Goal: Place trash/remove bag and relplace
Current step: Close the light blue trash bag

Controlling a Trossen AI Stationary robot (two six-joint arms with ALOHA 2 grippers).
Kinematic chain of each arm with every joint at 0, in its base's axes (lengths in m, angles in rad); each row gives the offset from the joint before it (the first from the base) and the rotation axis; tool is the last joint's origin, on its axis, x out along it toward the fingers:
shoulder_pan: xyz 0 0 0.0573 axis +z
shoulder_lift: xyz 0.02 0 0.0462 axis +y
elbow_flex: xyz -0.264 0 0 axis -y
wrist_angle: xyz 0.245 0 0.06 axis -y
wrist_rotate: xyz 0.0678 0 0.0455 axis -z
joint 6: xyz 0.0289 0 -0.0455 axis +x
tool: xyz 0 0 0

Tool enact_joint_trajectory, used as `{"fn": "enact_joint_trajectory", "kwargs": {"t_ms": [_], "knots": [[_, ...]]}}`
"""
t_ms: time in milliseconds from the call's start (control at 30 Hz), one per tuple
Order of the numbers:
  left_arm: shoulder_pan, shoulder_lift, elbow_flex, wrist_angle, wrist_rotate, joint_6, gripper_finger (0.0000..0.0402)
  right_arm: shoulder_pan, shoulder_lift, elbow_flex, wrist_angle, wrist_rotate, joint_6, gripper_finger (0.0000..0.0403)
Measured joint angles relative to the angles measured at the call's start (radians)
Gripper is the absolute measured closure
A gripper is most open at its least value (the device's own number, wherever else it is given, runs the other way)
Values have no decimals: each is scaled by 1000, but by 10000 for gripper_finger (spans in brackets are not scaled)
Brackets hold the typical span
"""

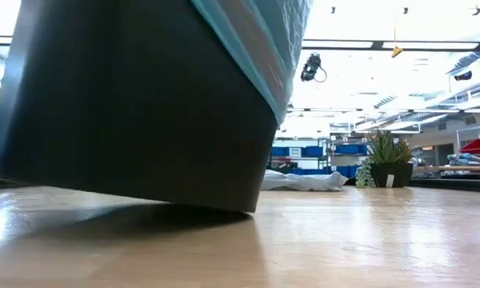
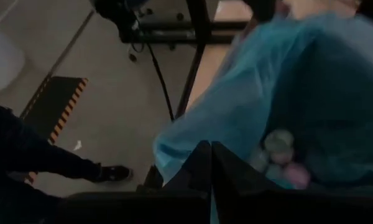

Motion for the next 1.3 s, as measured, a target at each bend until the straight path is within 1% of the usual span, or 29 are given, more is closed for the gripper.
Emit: {"fn": "enact_joint_trajectory", "kwargs": {"t_ms": [167,300,500,600,667,767,867,967,1000,1133,1233,1300], "knots": [[-1,8,-2,12,81,-6,397,4,2,0,-119,87,32,403],[-2,8,-2,32,148,-6,396,5,2,0,-187,94,35,403],[-2,8,-3,99,229,29,396,-2,22,-56,-181,95,61,403],[-2,8,-3,106,235,46,396,-2,19,-85,-127,94,64,403],[-2,8,-3,110,235,47,396,1,19,-89,-121,95,63,403],[-2,8,-3,114,231,47,396,23,19,-57,-97,92,8,403],[0,7,-3,118,217,62,396,57,15,-14,-82,18,-84,403],[6,7,-3,140,217,123,396,82,14,-5,-82,-56,-134,403],[8,7,-3,155,215,143,396,87,15,-5,-92,-54,-144,403],[21,7,-3,187,206,205,396,87,15,-29,-114,16,-153,403],[34,7,-3,200,202,214,396,82,17,-42,-121,49,-142,403],[40,8,-3,200,204,214,396,78,16,-59,-94,59,-141,403]]}}
